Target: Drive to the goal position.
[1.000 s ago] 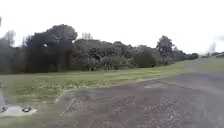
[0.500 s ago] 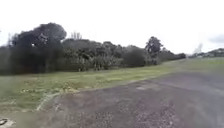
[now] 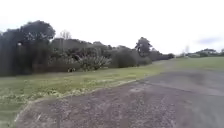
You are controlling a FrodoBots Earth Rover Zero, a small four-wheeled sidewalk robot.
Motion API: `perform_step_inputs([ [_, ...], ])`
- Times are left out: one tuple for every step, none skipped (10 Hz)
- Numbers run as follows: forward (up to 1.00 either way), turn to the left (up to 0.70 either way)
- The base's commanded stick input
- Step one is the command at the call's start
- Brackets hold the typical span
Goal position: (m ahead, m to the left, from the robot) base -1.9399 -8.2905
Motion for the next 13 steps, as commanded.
perform_step_inputs([
  [0.5,-0.5],
  [0.5,-0.5],
  [0.5,-0.5],
  [0.5,-0.5],
  [0.5,-0.5],
  [0.5,-0.5],
  [0.5,-0.5],
  [0.5,-0.5],
  [0.5,-0.5],
  [0.5,-0.5],
  [0.5,-0.5],
  [0.5,-0.5],
  [0.5,-0.5],
])
